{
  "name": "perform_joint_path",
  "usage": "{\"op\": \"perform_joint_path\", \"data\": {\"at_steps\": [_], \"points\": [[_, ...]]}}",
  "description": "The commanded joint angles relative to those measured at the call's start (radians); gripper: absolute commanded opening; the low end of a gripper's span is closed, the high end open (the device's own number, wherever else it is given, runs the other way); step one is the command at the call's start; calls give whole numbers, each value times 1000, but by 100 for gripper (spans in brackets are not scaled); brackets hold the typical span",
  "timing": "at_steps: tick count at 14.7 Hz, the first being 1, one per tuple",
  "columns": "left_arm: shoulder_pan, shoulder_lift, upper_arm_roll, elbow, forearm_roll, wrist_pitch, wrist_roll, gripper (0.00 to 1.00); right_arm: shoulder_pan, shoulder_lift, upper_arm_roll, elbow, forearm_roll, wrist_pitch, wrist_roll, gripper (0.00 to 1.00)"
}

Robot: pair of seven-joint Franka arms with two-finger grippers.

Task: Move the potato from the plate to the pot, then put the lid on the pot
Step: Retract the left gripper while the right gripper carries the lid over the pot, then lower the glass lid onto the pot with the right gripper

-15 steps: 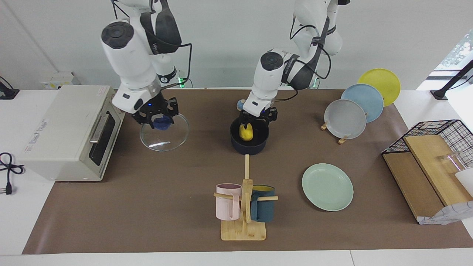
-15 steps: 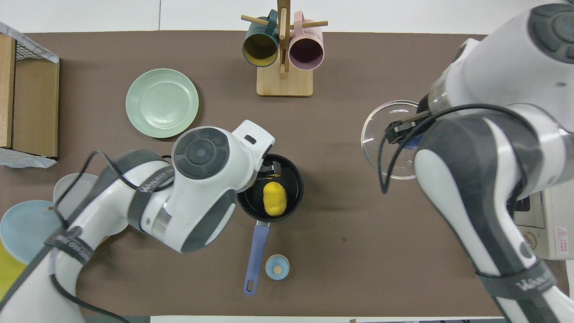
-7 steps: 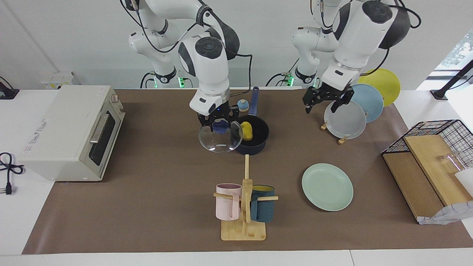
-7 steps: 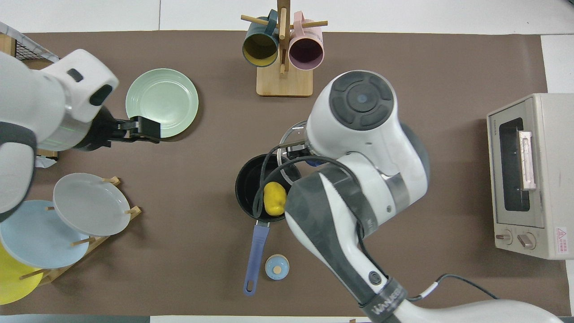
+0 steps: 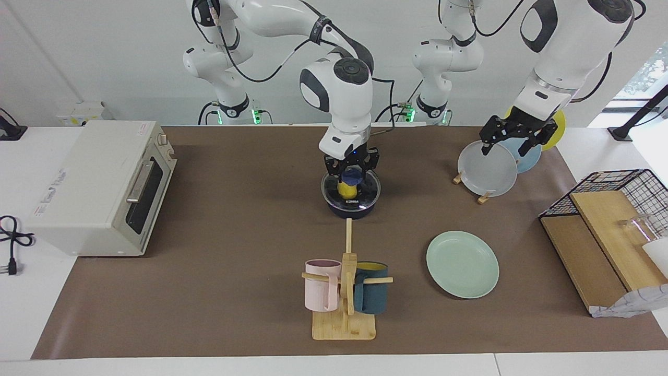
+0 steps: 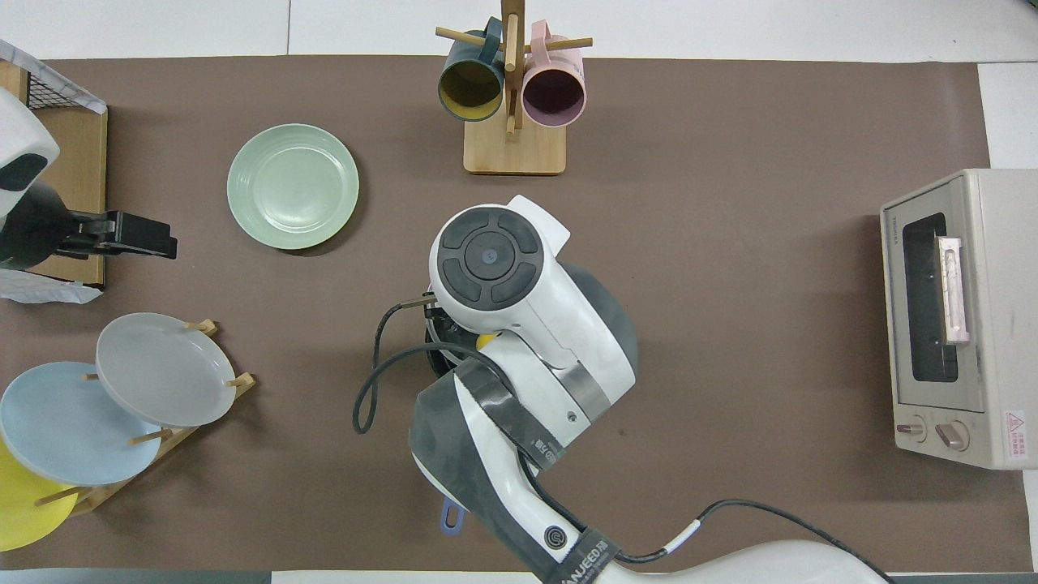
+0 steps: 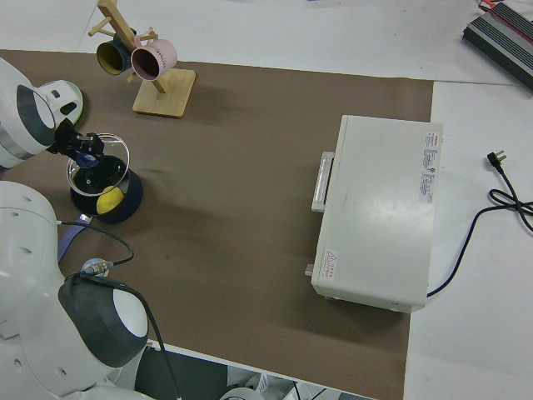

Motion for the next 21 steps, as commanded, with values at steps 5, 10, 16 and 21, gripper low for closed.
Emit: {"op": "perform_joint_path", "data": {"at_steps": [5,10,16,21], "points": [[11,-10,-7,141,72,-229,13,100,11,19,0,-3,-28,-3,23,0],[61,-35,-44,109,79,-211,21,100,11,11,2,-20,-23,-17,54,0],[72,-7,-58,115,72,-174,21,100,25,6,5,-22,-19,-41,97,0],[52,27,-52,155,67,-220,19,100,26,-4,10,-42,-19,-60,121,0]]}}
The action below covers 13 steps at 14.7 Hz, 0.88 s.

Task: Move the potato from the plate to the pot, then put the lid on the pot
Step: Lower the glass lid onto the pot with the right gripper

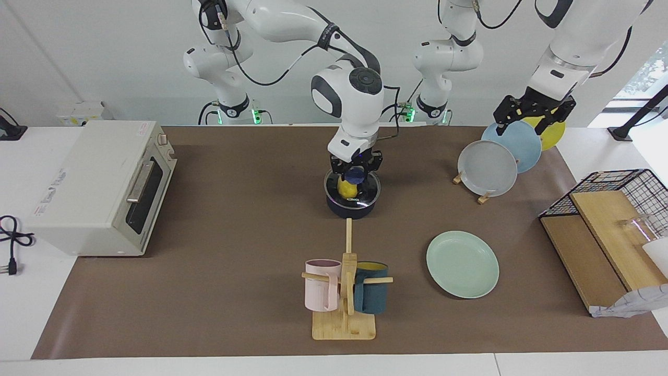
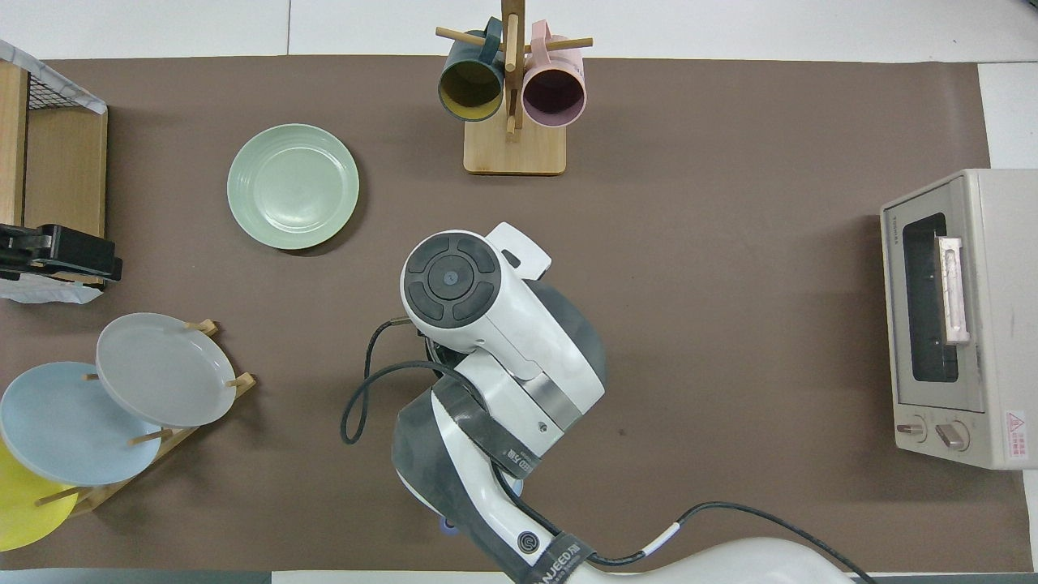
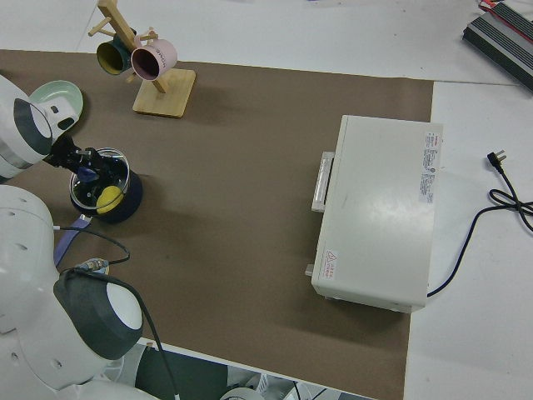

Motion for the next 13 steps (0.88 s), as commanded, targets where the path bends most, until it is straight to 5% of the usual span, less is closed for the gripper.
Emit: {"op": "perform_joint_path", "data": {"at_steps": [1,13], "points": [[-12,14,2,30,5,-29,11,100,-4,-30,7,-32,-5,-23,25,0],[-7,5,5,10,-9,37,7,100,-5,-54,9,-101,1,81,66,0]]}}
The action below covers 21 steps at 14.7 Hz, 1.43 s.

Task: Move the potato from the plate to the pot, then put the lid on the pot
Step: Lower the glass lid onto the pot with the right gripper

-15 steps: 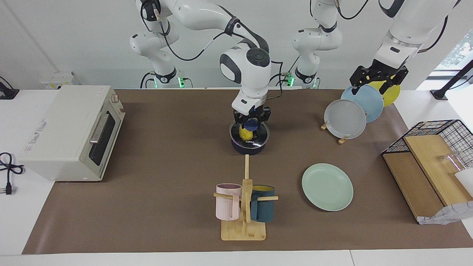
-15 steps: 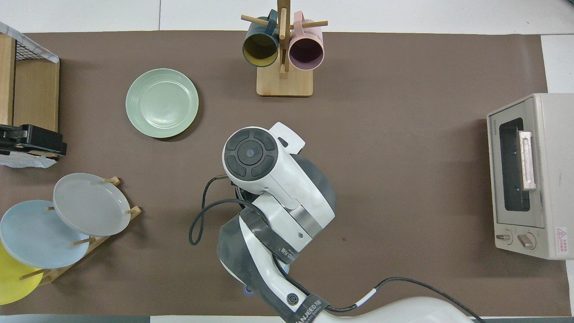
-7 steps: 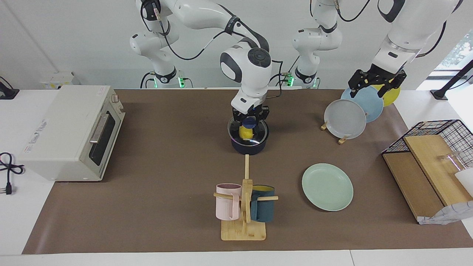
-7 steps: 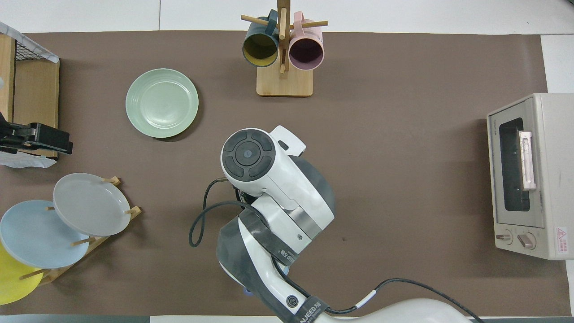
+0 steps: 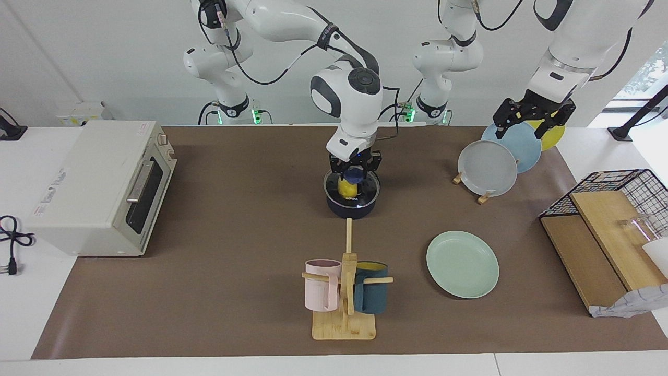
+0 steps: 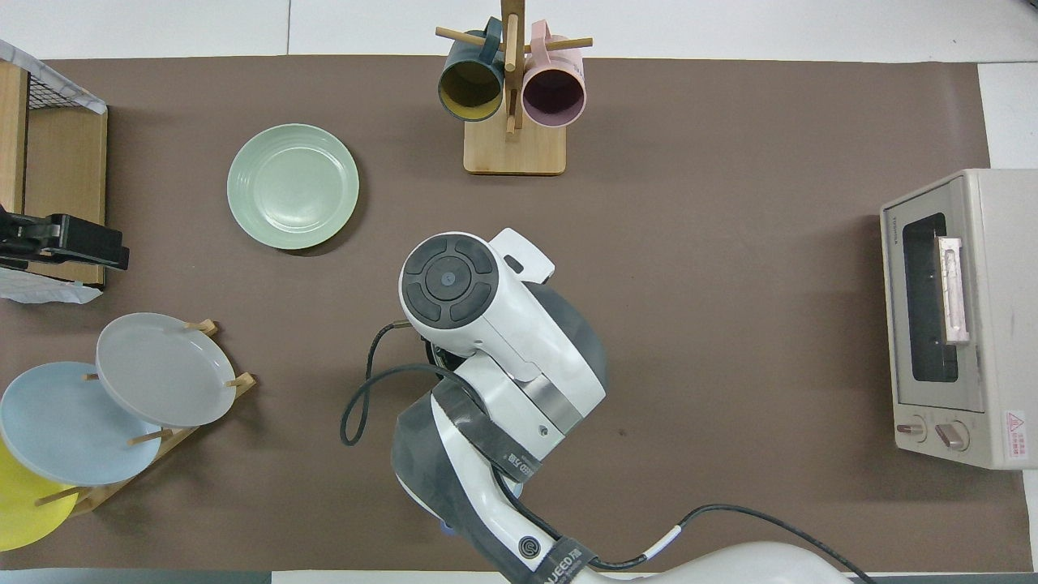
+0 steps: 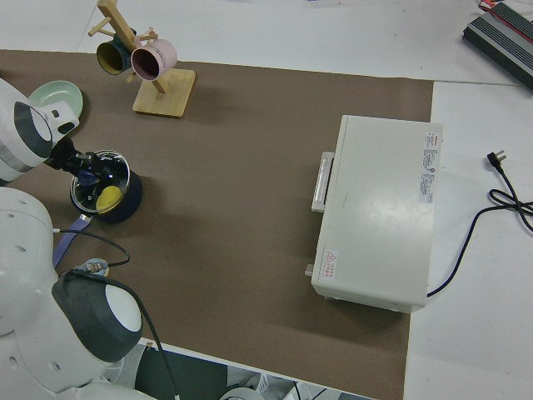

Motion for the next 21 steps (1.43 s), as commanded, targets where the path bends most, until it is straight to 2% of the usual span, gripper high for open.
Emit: {"op": "perform_joint_path", "data": {"at_steps": [1,4,7,9,14,16,17,18,21], "points": [[-2,-2,8,2,-7,10,8,100,-6,-35,9,-55,2,48,46,0],[-5,-8,6,-1,-5,9,10,100,-12,-35,11,-56,7,47,48,0],[4,-16,6,-4,-5,9,10,100,-23,-33,9,-55,82,48,48,0],[5,-26,8,-4,-5,0,8,100,-23,-33,9,-55,86,47,49,0],[5,-91,5,-18,-5,-11,1,100,-23,-33,9,-61,86,47,48,0],[-2,-73,3,-24,-7,12,-1,100,-27,-35,9,-64,86,47,48,0],[-4,-47,3,-22,-8,28,-6,100,-31,-35,9,-65,86,48,48,21],[-5,1,3,-15,-20,44,-9,100,-28,-35,9,-67,85,48,46,99],[1,72,3,-25,-48,90,-9,100,-26,-35,8,-56,77,39,46,100]]}}
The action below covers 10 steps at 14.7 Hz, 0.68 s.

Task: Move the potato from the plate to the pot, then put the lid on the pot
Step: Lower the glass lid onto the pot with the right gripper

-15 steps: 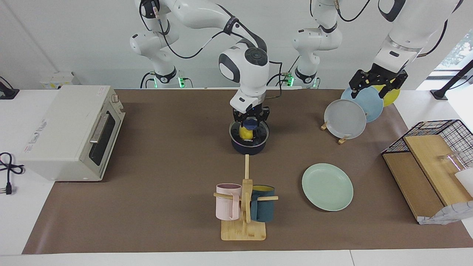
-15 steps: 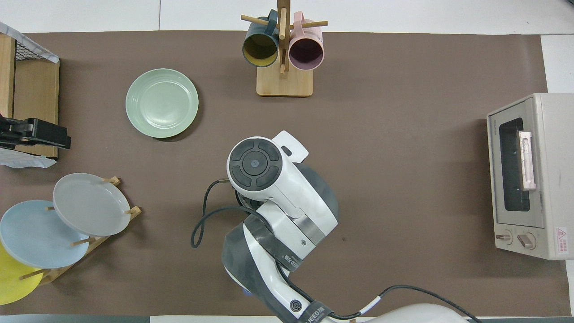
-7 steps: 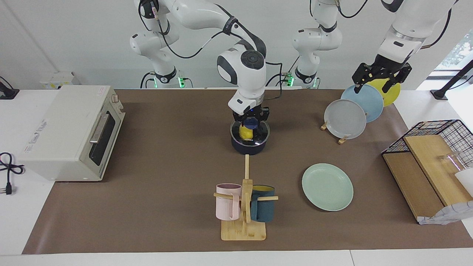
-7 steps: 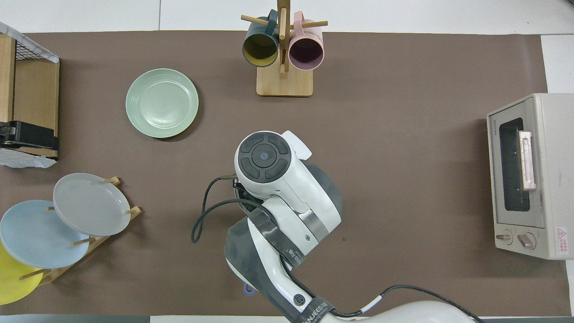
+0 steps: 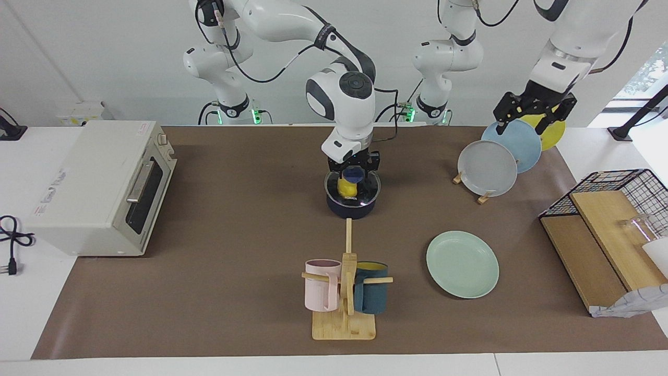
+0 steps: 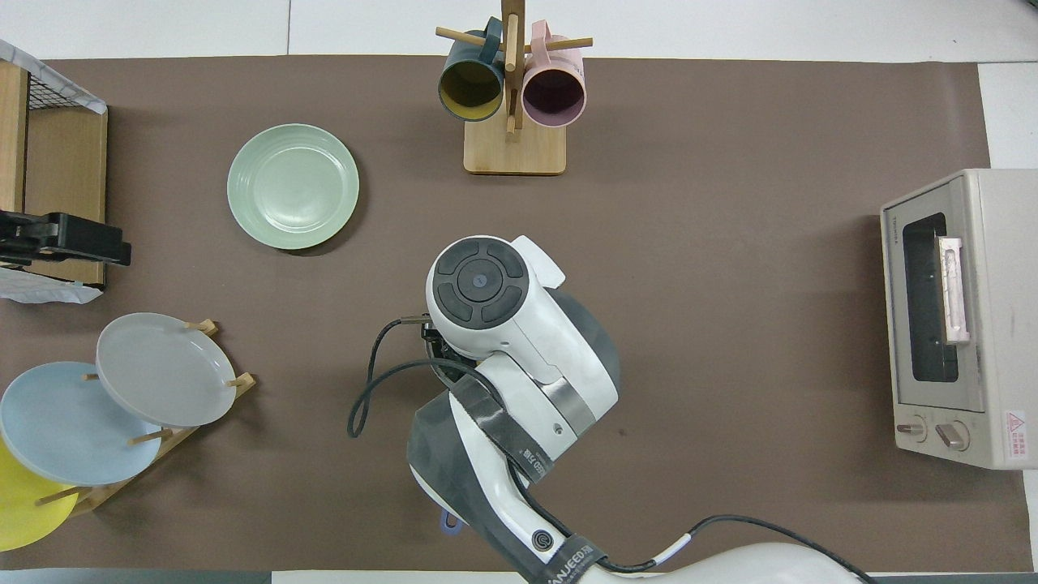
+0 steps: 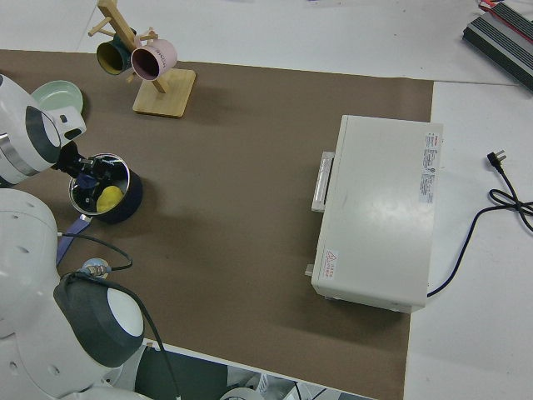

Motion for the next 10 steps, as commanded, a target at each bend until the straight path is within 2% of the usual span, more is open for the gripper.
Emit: {"op": "perform_joint_path", "data": {"at_steps": [1,5,10], "points": [[-1,67,3,-4,-18,37,-7,100,-17,-22,9,-17,7,11,18,100],[0,29,5,-2,-17,27,4,100,-17,-29,8,19,3,-3,18,100],[-9,-50,8,-22,-12,7,1,100,-92,-71,0,121,-6,-136,4,100]]}}
